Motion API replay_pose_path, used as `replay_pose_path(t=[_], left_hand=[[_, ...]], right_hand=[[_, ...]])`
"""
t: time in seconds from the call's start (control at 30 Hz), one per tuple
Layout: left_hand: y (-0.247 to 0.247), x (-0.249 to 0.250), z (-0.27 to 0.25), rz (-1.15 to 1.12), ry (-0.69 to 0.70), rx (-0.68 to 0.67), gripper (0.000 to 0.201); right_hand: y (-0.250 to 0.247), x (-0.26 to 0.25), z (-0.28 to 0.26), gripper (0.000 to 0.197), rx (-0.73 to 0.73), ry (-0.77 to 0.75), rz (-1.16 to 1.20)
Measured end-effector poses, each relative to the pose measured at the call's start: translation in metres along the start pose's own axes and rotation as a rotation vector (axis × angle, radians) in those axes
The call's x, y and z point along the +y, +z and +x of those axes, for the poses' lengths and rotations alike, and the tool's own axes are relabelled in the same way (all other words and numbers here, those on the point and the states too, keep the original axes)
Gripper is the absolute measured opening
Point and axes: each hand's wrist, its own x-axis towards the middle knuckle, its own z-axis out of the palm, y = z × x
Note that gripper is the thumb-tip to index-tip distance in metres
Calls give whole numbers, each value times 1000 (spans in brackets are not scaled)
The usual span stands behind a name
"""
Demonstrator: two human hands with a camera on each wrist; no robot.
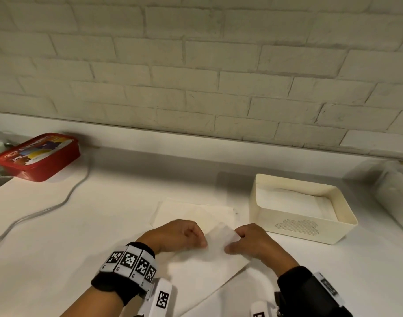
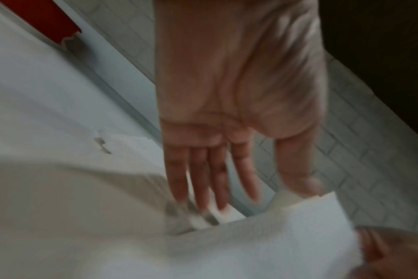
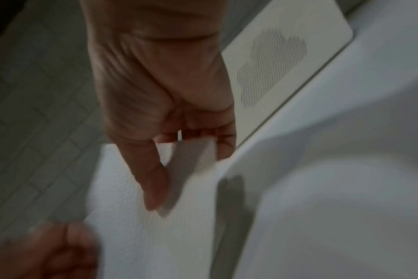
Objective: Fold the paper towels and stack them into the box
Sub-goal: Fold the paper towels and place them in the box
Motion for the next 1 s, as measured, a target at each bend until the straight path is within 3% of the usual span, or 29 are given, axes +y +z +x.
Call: replay_pose_path(t=[0.07, 0.13, 0.23, 0.33, 0.5, 0.73, 1.0], left_hand=[[-4, -4, 10, 196, -27, 257, 17], [-4, -6, 20, 357, -85, 416, 32], [2, -9, 31, 501, -187, 399, 56], [4, -7, 38, 508, -223, 420, 61], [4, -4, 42, 542, -203, 465, 47], [5, -1, 33, 511, -105, 632, 17], [6, -1, 30, 605, -144, 626, 15]], right_hand=[[-14, 4, -5, 36, 28, 11, -110], [-28, 9, -10, 24, 40, -2, -218], [-41, 13, -15, 20, 40, -51, -271], [-45, 14, -17, 16, 49, -65, -307], [-43, 15, -18, 32, 45, -82, -249], [-37, 12, -20, 25, 65, -156, -130], [-37, 12, -22, 27, 80, -153, -123]])
